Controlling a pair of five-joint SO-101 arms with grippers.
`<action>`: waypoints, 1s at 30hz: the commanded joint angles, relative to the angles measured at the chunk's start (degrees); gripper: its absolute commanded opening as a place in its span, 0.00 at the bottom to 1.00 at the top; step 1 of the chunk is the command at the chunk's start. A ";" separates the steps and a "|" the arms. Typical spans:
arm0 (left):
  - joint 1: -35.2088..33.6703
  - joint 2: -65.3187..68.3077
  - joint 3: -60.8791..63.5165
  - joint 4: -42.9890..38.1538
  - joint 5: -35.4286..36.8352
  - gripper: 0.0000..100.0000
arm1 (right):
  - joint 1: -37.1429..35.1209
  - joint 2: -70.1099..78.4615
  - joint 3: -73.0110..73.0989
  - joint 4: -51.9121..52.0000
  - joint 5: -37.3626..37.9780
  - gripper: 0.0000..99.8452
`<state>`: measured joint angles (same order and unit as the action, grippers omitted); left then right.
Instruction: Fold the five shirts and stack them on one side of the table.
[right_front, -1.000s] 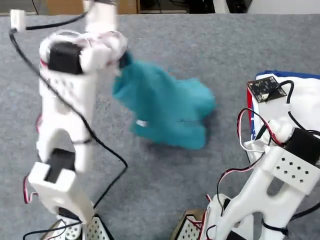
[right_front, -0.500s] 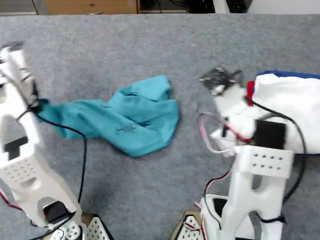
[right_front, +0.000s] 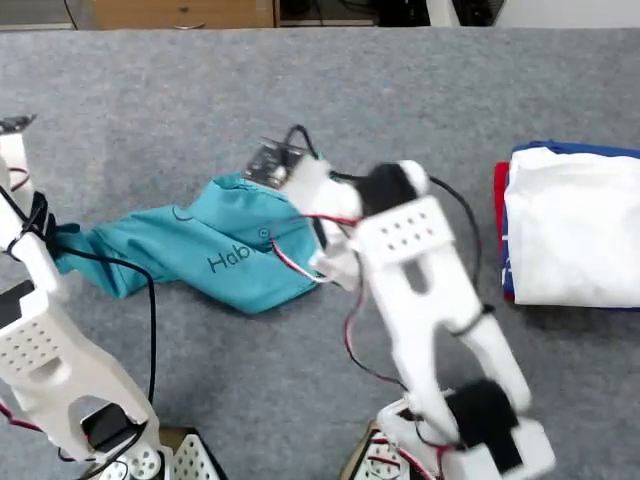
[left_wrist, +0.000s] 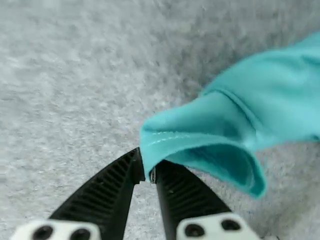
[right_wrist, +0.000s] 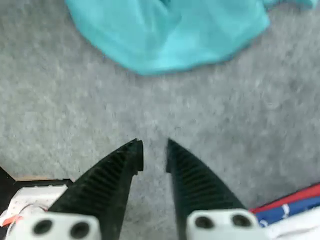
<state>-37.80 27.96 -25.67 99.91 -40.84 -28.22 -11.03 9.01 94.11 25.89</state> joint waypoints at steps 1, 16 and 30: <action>-0.97 -0.92 0.00 0.88 -0.79 0.13 | -3.38 5.58 -8.48 1.41 -1.05 0.15; -1.05 -8.92 -12.48 0.88 5.01 0.20 | -10.86 24.48 -24.75 5.10 -1.05 0.15; -15.47 -13.41 -10.64 0.88 15.56 0.20 | -14.37 48.75 -42.51 4.66 -1.05 0.14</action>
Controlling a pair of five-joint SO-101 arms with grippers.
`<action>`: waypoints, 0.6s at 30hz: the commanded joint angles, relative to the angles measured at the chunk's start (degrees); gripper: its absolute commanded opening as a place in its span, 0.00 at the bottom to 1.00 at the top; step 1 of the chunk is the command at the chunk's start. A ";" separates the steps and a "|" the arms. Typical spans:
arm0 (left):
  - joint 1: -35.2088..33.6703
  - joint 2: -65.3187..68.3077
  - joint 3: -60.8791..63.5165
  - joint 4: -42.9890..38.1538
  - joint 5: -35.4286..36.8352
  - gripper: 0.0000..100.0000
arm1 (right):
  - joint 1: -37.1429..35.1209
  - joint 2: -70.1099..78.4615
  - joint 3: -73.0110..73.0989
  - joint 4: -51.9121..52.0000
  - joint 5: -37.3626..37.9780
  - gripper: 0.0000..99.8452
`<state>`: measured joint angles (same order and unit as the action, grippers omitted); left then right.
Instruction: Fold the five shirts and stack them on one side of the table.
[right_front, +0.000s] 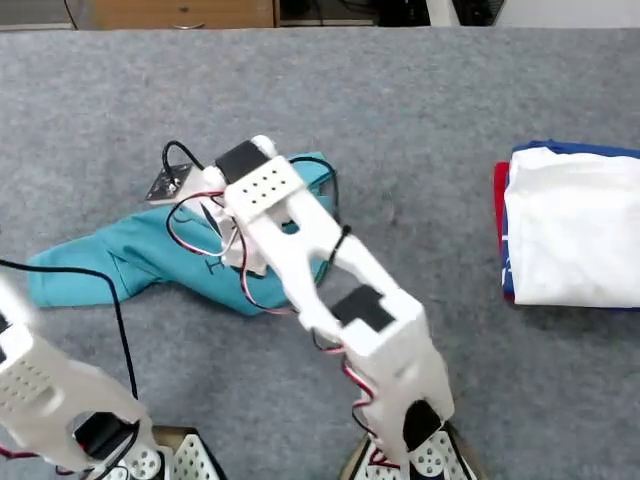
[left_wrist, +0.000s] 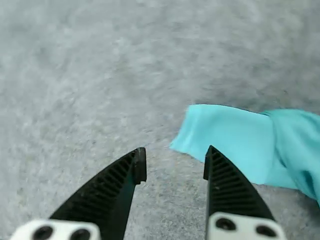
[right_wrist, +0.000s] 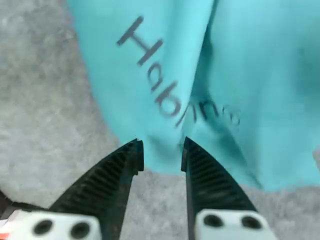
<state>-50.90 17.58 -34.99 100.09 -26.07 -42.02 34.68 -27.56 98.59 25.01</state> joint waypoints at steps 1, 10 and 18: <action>-2.90 -3.03 -1.32 0.70 0.79 0.20 | -0.57 4.88 -7.43 0.18 -0.18 0.14; -4.48 -3.03 -0.44 0.62 0.53 0.20 | 9.45 10.95 -16.66 3.60 3.08 0.00; -4.31 -3.03 3.34 0.62 0.44 0.20 | 20.44 11.91 -29.32 0.18 15.03 0.00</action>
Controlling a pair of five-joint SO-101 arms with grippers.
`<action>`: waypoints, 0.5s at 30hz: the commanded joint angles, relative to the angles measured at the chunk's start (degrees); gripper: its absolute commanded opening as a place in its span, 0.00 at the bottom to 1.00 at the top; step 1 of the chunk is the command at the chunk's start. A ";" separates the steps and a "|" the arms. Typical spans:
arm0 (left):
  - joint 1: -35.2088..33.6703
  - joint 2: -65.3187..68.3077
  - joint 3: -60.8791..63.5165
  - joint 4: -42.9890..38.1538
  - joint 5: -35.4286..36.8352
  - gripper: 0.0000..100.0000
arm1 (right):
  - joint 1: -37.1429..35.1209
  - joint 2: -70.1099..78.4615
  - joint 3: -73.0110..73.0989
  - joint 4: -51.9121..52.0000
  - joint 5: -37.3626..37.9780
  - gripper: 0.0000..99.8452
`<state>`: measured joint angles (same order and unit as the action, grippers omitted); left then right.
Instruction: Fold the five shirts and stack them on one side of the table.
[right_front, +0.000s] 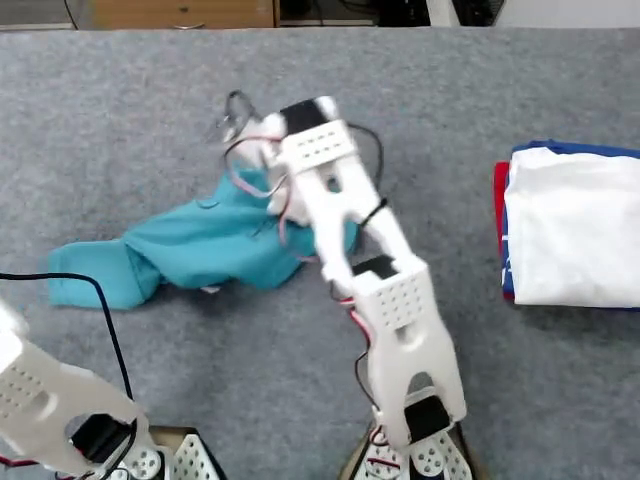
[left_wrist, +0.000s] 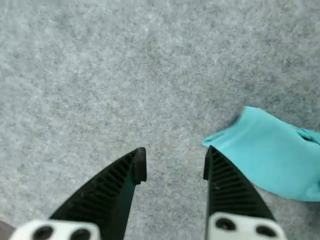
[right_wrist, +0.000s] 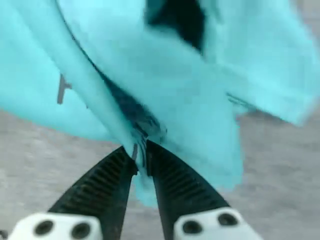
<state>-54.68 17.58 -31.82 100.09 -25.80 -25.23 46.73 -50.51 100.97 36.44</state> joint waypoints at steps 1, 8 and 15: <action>-0.44 -3.03 0.18 0.62 0.26 0.20 | 4.44 0.31 -7.96 -4.04 4.84 0.00; -0.35 -3.12 0.09 0.62 0.35 0.20 | 5.32 5.93 -18.42 -17.23 8.79 0.01; -0.97 -3.12 0.09 0.62 0.35 0.20 | 0.66 6.73 -26.68 -6.15 5.80 0.12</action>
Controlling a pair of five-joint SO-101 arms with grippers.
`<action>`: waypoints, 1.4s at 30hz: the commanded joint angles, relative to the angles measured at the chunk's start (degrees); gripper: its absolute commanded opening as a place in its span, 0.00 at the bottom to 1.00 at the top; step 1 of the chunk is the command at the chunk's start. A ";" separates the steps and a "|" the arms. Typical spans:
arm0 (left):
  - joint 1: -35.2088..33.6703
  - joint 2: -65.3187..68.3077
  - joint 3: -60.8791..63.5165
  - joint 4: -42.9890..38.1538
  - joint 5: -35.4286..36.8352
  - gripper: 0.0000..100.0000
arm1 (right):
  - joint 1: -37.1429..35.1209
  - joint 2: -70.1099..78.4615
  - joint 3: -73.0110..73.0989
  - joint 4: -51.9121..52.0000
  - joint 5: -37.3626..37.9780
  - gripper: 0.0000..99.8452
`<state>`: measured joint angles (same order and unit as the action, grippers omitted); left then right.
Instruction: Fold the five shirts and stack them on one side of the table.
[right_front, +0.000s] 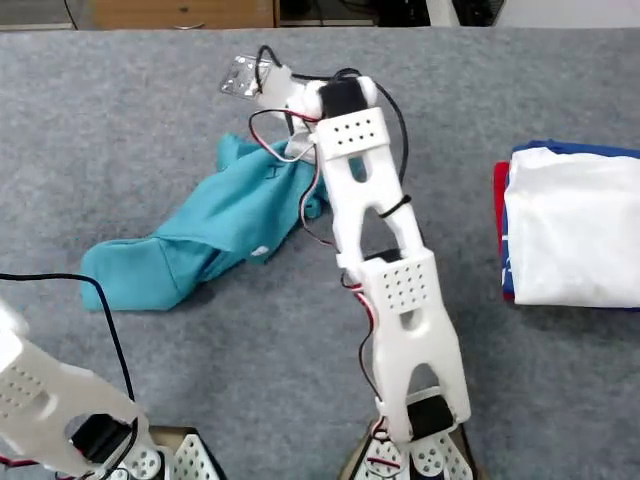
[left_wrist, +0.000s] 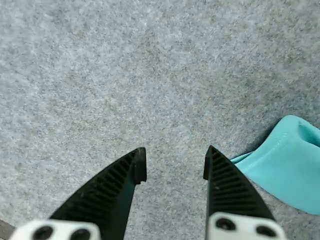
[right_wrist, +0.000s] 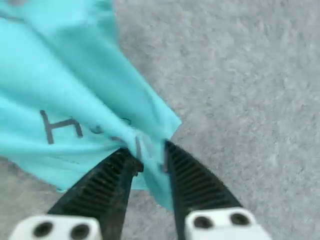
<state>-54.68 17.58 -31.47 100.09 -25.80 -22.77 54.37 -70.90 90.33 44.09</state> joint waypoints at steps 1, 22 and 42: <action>-0.97 -3.12 -0.26 0.62 0.35 0.20 | -2.07 -0.92 -8.40 6.86 -2.02 0.12; -0.70 -3.12 -0.18 0.62 0.44 0.20 | -14.55 -33.10 37.93 11.96 -18.11 0.12; -0.88 -3.12 3.52 0.62 0.26 0.20 | -22.02 -15.16 35.21 6.07 -29.36 0.26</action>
<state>-55.03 17.58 -28.57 100.09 -25.80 -43.69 37.76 -30.37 96.57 15.52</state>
